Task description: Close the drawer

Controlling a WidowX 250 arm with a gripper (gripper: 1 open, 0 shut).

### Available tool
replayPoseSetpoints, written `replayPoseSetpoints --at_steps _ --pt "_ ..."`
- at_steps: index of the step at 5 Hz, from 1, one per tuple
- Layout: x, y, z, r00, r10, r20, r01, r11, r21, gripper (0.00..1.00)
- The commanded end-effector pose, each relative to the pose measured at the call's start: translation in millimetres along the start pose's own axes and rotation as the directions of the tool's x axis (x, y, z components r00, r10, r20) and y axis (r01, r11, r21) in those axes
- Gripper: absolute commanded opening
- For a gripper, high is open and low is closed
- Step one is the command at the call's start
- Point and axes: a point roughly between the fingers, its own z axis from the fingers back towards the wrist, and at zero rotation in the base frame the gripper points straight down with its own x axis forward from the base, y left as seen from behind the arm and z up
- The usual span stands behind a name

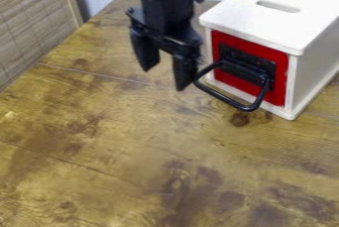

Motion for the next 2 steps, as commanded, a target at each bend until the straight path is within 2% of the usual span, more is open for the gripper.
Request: replayPoseSetpoints --at_steps 1,2 --pt "7.8 -6 18.3 0.996 0.074 0.058 -0.075 0.997 0.029 1.0" --pt "8.9 -4 7.5 0.995 0.09 0.05 -0.091 0.995 0.03 1.0"
